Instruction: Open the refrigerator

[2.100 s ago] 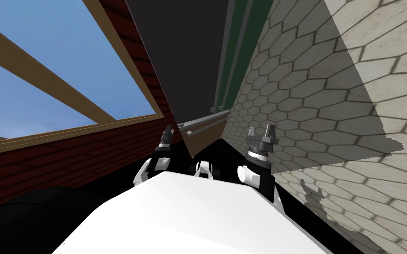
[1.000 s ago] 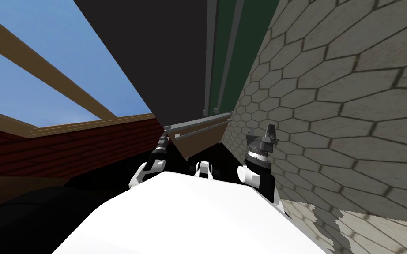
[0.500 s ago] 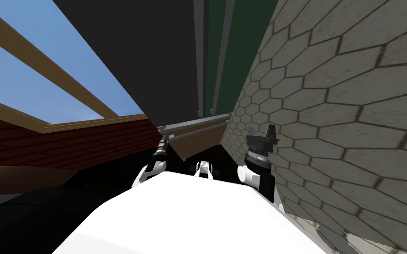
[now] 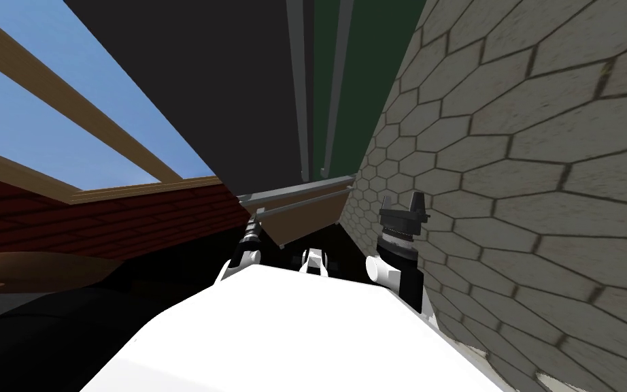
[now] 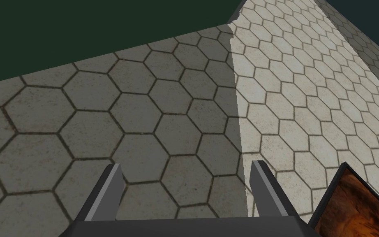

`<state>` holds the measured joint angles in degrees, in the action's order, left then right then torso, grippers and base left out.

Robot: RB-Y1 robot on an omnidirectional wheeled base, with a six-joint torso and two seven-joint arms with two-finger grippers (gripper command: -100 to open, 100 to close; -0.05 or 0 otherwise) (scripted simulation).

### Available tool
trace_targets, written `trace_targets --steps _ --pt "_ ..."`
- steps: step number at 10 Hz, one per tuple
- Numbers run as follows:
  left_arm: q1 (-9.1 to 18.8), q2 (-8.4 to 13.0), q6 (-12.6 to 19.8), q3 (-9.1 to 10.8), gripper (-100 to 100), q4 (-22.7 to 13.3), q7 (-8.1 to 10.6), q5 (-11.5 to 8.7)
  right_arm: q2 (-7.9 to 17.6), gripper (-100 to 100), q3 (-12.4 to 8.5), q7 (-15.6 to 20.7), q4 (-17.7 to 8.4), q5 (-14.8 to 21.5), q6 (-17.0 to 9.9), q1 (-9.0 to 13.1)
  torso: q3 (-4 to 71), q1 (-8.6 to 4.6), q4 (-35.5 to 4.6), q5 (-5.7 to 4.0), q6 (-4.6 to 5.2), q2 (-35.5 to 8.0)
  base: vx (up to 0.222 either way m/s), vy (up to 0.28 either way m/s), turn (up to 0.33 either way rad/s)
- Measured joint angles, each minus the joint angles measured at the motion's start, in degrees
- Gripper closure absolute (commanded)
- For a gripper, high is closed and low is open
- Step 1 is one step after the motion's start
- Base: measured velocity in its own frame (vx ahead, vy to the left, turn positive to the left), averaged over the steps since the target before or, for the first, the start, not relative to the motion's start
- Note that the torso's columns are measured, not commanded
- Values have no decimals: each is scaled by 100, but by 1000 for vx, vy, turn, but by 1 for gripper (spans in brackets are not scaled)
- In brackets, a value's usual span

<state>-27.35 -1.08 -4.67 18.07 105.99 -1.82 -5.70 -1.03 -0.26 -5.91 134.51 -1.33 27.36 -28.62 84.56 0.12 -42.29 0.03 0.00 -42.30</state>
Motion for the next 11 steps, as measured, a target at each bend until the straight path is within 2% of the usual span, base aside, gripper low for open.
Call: trace_targets --steps 2,3,11 --pt "-16 -3 37 16 -100 46 3 -8 1 0 -1 0 0 0 0 -1 12 3 5 0 0 22 65 24 -19" --pt "-17 -2 46 18 100 54 4 -9 0 0 -1 0 0 0 0 -1 7 -8 4 -1 -1 9 8 5 4" --pt "-194 -32 71 -87 100 282 12 -24 -1 0 1 0 0 0 0 2 7 4 5 0 -13 8 -140 -78 3"
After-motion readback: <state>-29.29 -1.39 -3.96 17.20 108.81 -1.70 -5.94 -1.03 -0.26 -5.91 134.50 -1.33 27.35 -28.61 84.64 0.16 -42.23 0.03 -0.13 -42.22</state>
